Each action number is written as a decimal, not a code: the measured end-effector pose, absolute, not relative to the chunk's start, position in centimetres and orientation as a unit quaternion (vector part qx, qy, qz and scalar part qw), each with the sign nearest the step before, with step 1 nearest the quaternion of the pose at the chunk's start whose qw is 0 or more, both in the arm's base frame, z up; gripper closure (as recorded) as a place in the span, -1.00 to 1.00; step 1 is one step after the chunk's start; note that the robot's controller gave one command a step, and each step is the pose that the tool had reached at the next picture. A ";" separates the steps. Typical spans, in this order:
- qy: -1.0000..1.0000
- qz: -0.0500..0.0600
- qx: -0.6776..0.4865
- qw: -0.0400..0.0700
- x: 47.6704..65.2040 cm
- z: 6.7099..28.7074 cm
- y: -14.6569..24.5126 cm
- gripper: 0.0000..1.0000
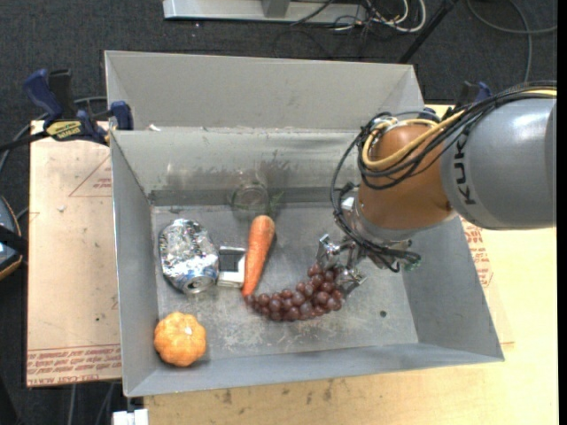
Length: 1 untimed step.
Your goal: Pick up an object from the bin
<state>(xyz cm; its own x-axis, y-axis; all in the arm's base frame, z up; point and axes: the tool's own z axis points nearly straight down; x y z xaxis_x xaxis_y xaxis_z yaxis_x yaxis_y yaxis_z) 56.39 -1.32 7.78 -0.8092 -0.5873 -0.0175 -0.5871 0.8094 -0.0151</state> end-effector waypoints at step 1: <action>0.951 -0.003 -0.309 0.007 56.2 8.2 -1.3 1.00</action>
Offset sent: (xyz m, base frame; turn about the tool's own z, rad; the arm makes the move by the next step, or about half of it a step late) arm 0.0000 0.0000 0.0690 0.0001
